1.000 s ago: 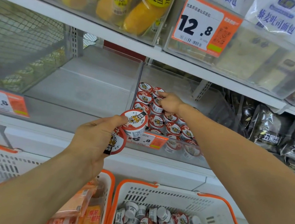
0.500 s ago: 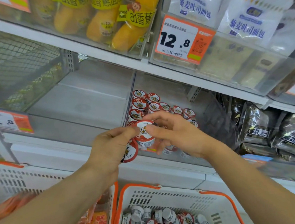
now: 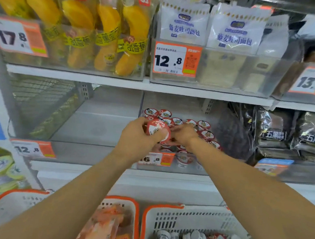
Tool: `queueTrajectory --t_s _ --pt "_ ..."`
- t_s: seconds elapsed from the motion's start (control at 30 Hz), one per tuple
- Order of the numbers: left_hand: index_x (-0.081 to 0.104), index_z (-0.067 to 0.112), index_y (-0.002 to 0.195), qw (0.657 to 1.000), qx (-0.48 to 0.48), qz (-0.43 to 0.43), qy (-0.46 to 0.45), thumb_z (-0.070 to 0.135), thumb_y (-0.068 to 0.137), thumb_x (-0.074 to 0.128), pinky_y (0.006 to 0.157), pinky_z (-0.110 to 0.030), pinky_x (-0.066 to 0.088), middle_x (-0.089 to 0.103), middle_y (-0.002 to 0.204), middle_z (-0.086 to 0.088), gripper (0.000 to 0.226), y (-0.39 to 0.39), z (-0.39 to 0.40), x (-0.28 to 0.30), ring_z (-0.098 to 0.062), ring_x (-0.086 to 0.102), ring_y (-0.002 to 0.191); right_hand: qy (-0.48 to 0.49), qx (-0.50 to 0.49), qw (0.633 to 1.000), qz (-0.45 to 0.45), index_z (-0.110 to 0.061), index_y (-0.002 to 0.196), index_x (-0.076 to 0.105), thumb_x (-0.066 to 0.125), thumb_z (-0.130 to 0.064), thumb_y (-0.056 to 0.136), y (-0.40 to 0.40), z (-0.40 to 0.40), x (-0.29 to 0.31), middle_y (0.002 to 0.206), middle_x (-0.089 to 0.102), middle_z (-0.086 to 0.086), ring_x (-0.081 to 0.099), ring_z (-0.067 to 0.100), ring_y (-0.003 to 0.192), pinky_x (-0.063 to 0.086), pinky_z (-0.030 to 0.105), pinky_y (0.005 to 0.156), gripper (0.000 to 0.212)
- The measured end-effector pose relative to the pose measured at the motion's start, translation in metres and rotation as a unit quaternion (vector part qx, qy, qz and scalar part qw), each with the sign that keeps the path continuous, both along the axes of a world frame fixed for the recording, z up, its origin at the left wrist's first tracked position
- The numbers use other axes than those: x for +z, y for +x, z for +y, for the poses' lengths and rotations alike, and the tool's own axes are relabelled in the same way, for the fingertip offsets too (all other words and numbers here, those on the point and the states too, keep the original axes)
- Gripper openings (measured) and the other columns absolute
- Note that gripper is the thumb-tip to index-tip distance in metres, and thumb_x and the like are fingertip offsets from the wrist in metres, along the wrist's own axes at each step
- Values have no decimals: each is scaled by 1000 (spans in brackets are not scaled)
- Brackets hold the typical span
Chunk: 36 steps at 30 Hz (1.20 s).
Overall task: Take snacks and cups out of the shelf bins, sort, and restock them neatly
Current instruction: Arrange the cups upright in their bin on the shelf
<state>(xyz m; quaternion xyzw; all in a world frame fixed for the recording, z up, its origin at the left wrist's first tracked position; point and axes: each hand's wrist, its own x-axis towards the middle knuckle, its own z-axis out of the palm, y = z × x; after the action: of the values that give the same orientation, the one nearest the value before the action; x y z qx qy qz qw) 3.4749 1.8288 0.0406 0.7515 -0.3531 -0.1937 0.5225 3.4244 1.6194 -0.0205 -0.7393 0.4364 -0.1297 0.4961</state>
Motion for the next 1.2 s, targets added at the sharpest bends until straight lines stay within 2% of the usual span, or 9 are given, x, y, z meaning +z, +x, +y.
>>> queueTrajectory --t_s 0.17,0.3,0.4,0.5,0.63,0.87,0.97,1.03,1.2 --pt "60 16 102 993 -1 -67 94 36 83 79 84 -42 60 73 102 -3 33 14 -55 -10 -24 73 86 -206 -24 978 8 -2 83 71 59 -11 94 -14 -1 5 89 70 15 63 30 91 52 38 82 19" --pt "65 12 76 985 -5 -125 116 33 94 66 60 -27 47 66 72 -4 28 19 -88 -30 -21 61 67 110 86 981 -138 -10 117 66 60 -23 101 -40 2 23 113 68 4 74 28 86 60 33 68 21" --pt "58 14 68 969 -27 -194 148 32 100 57 51 -27 32 58 66 -3 36 18 -97 -40 -18 51 61 163 131 970 -124 -2 121 65 63 -21 99 -45 -6 21 128 63 8 74 25 87 62 32 75 30" --pt "66 10 81 939 -57 -286 181 35 104 47 64 -30 36 59 77 -5 39 21 -94 -50 -26 59 80 146 145 973 -100 -1 108 68 67 -11 95 -44 -12 13 114 67 13 71 25 92 63 35 79 16" --pt "45 26 145 884 -73 -383 258 41 106 32 111 -42 24 40 147 -5 44 24 -84 -52 -29 27 136 23 171 985 29 -6 97 71 70 -11 93 -36 -12 2 97 71 7 71 21 90 62 36 80 7" --pt "-6 26 159 868 -181 -260 382 40 104 34 125 -48 3 -12 167 -3 69 40 -96 -61 -29 -11 153 -40 186 971 142 -7 101 75 82 -35 82 -29 -17 2 94 77 9 75 22 84 62 43 83 35" --pt "0 26 160 882 -169 -240 369 42 102 41 125 -46 6 -8 167 -3 73 40 -97 -64 -28 -8 153 -92 171 975 105 -15 127 63 78 -38 86 -32 -13 10 120 66 4 72 22 95 61 32 78 49" --pt "10 27 160 896 -151 -223 353 40 98 50 124 -44 10 1 167 -3 74 38 -98 -63 -28 0 153 -173 205 959 92 -29 143 50 74 -41 88 -31 -13 15 143 47 4 59 24 121 50 29 95 61" --pt "25 31 156 912 -132 -203 331 39 91 63 122 -42 20 18 163 -6 75 38 -99 -61 -29 16 150 -166 269 934 168 -33 146 49 71 -47 89 -24 -9 18 148 33 6 38 24 140 29 28 115 63"
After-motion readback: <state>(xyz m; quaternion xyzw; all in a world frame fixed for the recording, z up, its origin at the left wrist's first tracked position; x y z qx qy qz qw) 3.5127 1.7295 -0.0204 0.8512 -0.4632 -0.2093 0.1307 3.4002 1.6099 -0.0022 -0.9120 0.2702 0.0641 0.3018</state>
